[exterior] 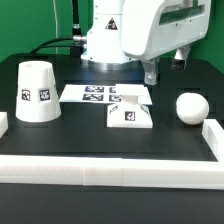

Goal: Assemble lamp

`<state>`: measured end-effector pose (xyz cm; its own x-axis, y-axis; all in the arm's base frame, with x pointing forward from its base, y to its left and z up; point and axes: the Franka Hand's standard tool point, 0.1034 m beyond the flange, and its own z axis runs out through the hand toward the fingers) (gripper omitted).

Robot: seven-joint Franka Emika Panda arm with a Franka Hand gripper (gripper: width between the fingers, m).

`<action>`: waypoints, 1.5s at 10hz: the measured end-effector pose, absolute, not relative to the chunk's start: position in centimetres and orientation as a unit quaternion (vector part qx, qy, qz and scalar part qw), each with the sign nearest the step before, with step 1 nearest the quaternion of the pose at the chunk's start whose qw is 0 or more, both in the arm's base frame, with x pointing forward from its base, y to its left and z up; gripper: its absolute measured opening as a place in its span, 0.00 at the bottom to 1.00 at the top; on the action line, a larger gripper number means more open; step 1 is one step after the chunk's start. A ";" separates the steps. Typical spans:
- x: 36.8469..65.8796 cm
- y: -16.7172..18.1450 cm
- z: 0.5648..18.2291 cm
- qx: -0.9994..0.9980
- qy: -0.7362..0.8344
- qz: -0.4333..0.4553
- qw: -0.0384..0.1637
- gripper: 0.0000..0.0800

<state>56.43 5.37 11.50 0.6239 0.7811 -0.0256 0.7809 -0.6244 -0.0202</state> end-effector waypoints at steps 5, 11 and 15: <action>56.1 5.1 11.4 -0.902 -0.431 0.009 0.001 0.87; 48.9 0.7 9.3 -0.914 -0.406 0.004 -0.003 0.87; 48.9 0.8 9.2 -0.947 -0.321 0.004 -0.002 0.87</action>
Offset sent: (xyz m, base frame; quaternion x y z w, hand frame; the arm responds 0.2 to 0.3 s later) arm 0.0000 0.0000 0.0000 0.0000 0.0000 0.0000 1.0000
